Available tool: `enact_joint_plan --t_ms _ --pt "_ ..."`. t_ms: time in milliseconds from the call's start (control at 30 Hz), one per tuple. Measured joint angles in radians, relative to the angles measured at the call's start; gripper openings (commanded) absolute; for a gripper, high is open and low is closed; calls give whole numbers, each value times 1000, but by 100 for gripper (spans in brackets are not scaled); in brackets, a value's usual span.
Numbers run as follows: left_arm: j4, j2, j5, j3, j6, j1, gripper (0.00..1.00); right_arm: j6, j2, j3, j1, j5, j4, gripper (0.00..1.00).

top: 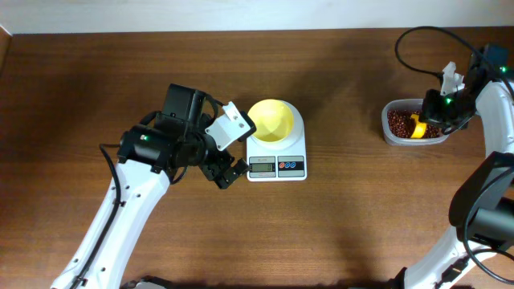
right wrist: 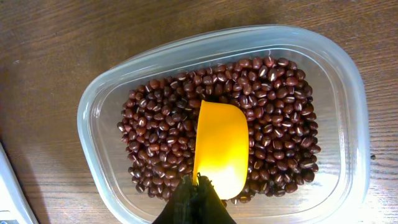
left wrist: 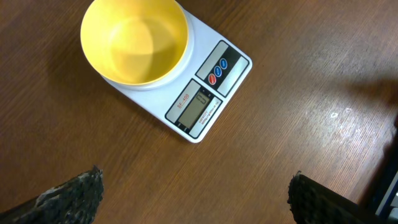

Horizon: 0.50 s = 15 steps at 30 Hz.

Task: Scoop item into bowl and weigh 50g on scale
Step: 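Dip the scoop into the red beans with the right gripper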

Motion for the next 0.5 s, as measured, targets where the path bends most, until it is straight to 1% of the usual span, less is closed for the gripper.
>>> enact_joint_plan --t_ms 100,300,500 --pt "0 0 0 0 0 0 99 -14 0 -2 -8 -26 0 4" --pt "0 0 0 0 0 0 99 -62 0 -13 -111 -182 -20 4" --pt "0 0 0 0 0 0 99 -65 0 -21 -111 -208 -19 4"
